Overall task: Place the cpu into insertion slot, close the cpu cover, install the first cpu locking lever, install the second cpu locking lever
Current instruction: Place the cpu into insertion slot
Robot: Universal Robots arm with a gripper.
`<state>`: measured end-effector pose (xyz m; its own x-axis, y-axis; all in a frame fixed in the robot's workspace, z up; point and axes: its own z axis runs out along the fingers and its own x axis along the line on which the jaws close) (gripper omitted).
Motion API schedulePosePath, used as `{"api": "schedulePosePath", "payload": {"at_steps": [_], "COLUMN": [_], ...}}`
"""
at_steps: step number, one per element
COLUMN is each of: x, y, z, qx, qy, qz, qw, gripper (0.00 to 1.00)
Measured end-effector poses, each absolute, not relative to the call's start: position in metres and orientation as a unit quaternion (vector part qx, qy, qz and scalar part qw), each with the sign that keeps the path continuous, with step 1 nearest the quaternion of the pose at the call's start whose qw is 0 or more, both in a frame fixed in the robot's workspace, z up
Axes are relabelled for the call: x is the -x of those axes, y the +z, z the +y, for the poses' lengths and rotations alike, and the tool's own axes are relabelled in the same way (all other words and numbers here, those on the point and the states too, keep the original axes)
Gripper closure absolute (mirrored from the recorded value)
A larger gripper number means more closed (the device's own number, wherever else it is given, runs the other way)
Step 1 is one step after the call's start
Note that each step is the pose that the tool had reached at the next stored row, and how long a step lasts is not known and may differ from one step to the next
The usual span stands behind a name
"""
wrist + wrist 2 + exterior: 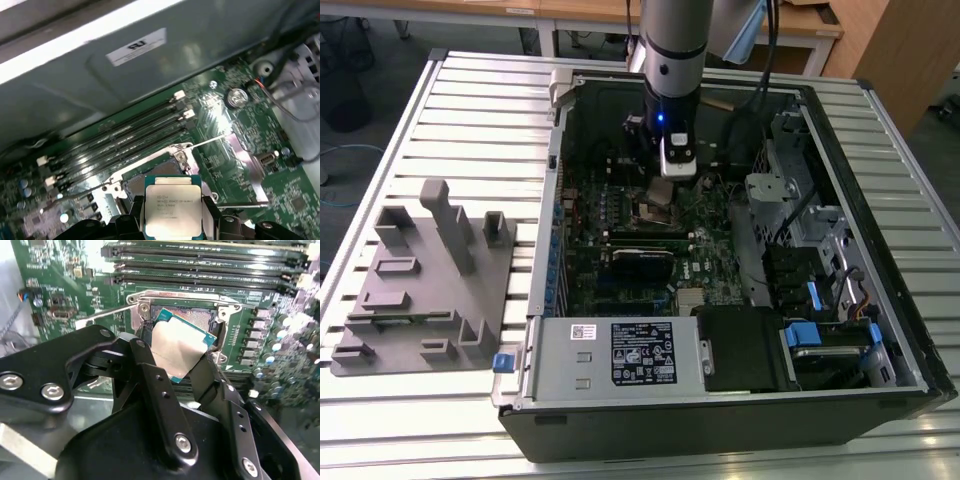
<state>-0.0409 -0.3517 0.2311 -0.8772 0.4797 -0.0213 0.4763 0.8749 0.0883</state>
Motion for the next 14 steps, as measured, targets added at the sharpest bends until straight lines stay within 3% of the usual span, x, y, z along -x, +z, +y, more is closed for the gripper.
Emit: {"api": "schedulePosePath", "payload": {"at_steps": [14], "x": [0.0409], "y": [0.2277], "z": [-0.3517], "qx": [-0.368], "qy": [0.037], "qz": [0.929], "qw": [0.026], "gripper": [0.46]}}
